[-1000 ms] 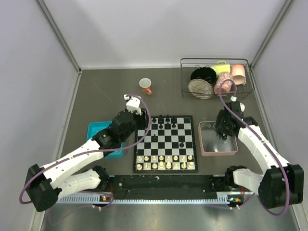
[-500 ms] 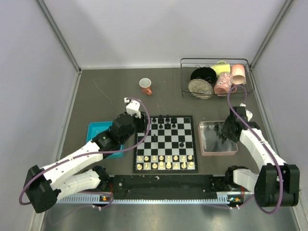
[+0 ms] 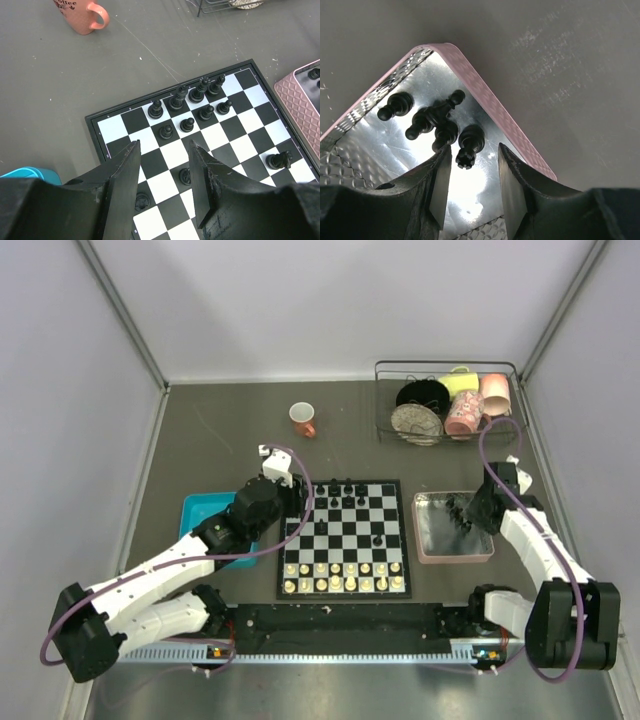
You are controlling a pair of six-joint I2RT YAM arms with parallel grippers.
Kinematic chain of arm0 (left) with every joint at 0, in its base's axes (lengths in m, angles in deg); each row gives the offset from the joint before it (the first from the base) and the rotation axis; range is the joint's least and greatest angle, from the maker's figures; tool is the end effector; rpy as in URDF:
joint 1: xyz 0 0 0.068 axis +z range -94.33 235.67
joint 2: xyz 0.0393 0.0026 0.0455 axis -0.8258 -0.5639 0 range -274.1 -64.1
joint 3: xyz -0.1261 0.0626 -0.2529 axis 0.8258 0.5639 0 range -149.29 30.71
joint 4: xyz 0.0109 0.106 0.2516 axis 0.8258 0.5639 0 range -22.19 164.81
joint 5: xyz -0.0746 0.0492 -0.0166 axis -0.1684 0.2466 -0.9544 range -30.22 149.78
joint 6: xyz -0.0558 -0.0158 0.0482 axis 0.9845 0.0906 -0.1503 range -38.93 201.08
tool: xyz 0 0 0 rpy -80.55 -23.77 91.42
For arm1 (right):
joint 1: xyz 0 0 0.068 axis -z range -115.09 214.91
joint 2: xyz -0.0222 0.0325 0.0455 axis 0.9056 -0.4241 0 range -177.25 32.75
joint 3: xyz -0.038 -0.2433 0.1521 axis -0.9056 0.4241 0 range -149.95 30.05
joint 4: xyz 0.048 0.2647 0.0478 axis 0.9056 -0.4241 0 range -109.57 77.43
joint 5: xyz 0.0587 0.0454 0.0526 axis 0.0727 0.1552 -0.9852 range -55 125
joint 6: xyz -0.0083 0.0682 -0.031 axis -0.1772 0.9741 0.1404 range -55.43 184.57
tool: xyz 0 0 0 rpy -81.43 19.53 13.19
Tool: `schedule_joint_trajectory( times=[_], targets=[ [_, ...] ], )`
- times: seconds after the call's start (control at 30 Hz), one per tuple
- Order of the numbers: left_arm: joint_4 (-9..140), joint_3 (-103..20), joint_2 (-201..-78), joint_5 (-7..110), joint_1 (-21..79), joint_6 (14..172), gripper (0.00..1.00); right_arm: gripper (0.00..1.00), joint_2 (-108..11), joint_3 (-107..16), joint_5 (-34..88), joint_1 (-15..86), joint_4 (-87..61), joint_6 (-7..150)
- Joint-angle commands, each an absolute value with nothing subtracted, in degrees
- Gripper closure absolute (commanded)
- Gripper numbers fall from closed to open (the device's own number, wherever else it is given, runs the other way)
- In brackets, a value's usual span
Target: Set up the chess pieces on the board
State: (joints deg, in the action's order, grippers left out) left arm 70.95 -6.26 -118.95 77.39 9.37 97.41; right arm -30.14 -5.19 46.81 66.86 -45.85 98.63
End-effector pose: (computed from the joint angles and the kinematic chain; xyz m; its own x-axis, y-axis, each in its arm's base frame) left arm 0.1848 -0.1656 0.2732 -0.3767 0.0061 -0.9263 0.4043 0.9008 -0.1585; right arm 0.2135 -0.0203 0.1783 -0.6493 0.5707 -0.5027 0.5992 0.7909 0.1239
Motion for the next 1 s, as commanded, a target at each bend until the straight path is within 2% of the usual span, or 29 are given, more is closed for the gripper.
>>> schedule_joint_trajectory(
  times=[0.0, 0.17, 0.73, 0.8, 0.9, 0.97],
  targets=[
    [68.3, -6.1, -117.3, 77.7, 9.4, 97.4, 0.52, 0.6, -31.1, -6.2, 47.0, 67.4, -43.2, 97.7],
    [68.7, -6.0, -117.1, 77.8, 9.4, 97.5, 0.52, 0.64, -32.2, -6.3, 46.3, 67.4, -42.3, 97.3],
    [68.7, -5.2, -116.0, 78.0, 9.6, 97.6, 0.52, 0.87, -32.9, -5.8, 44.9, 67.4, -41.6, 96.5],
    [68.7, -5.1, -116.2, 77.9, 9.6, 97.8, 0.52, 0.83, -32.7, -5.6, 44.8, 67.4, -41.6, 96.2],
    [68.7, -5.1, -116.0, 77.9, 9.7, 97.9, 0.52, 0.66, -32.8, -5.5, 44.3, 67.4, -41.7, 95.9],
    [68.8, -5.1, -116.0, 77.8, 9.7, 97.9, 0.52, 0.62, -32.8, -5.5, 43.9, 67.4, -41.8, 95.9]
  ],
)
